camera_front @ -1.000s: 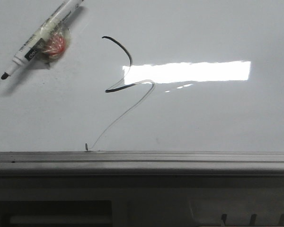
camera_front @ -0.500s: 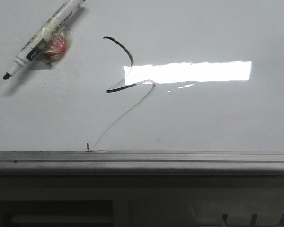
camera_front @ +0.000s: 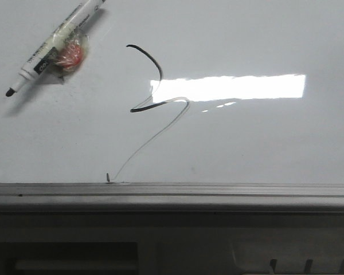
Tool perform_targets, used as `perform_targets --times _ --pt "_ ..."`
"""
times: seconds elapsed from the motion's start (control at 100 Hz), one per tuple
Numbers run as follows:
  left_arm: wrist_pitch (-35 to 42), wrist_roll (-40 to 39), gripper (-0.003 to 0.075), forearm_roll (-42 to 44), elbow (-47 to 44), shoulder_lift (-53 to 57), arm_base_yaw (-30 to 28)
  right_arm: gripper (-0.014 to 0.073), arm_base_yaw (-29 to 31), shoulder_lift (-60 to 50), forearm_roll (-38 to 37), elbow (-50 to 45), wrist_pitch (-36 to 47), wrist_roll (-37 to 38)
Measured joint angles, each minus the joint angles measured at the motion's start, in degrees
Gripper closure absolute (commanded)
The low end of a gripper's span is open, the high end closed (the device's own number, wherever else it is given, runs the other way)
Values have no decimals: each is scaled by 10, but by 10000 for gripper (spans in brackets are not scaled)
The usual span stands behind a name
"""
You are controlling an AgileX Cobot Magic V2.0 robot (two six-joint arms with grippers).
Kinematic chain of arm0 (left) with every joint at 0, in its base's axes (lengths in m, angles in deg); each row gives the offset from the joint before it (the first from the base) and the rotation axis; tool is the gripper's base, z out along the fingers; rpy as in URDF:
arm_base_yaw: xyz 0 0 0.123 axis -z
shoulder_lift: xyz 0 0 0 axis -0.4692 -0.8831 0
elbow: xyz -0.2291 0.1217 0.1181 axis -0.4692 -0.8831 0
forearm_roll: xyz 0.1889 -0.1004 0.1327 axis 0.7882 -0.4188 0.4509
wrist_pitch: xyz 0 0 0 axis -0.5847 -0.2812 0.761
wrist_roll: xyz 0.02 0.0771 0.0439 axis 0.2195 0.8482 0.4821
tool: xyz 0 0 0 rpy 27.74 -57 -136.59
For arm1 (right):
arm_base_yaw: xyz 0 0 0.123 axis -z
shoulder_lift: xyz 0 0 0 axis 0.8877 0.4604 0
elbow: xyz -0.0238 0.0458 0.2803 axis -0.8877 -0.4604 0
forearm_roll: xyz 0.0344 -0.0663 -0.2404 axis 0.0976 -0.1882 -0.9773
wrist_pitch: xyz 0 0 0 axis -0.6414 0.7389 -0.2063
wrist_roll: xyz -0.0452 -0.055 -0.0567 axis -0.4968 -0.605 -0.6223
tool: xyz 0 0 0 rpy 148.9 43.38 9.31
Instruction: Write number 3 on whiteboard
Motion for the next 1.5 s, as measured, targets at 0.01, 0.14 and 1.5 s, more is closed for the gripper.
perform_targets --times 0.01,0.14,1.5 --pt "0 0 741 1 -2 0 -2 654 0 0 0 0 0 0" --pt "-4 -40 741 7 -20 0 -11 654 0 0 0 0 0 0" --pt "-82 -49 741 32 -20 0 -11 654 140 -12 -165 -141 102 287"
